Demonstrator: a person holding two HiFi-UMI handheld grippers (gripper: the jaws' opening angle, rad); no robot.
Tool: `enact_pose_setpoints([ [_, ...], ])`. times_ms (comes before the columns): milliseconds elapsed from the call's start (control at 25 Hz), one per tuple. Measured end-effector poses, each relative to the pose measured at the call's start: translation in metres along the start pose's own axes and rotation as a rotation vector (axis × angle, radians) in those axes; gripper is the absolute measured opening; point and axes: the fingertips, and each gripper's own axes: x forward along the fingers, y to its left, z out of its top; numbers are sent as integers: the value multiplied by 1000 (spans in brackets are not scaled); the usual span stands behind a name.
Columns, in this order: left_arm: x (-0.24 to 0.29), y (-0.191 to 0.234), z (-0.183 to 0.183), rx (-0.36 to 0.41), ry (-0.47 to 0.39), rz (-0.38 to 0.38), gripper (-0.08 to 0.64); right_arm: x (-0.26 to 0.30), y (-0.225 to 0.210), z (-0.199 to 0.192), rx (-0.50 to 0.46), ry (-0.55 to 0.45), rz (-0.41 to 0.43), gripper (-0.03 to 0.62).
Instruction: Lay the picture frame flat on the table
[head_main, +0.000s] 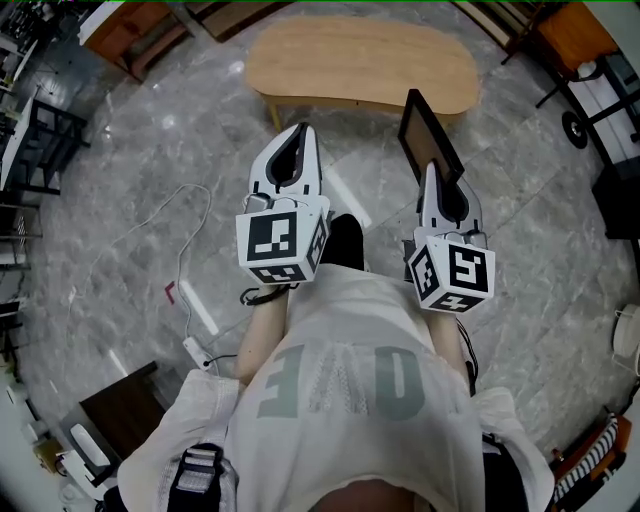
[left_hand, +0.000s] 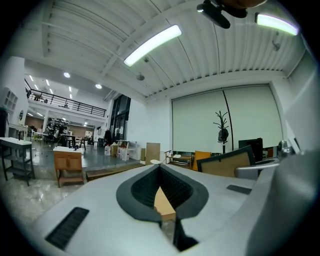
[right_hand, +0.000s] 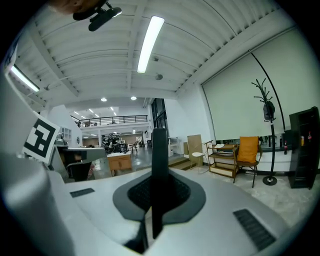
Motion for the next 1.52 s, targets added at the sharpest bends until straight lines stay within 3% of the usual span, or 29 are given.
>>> enact_pose_setpoints([
  [440, 38, 8, 13, 27, -56, 0, 9, 22, -29, 12, 6, -60, -39, 17],
  [840, 103, 29, 10, 8, -45, -15, 9, 75, -46, 16, -10, -53, -81, 17],
  [1200, 177, 75, -2, 0, 4, -35, 9, 164, -32, 14, -9, -10, -75, 17],
  [1520, 275, 136, 20, -11, 7, -96, 9, 279, -19, 46, -18, 4, -109, 17],
])
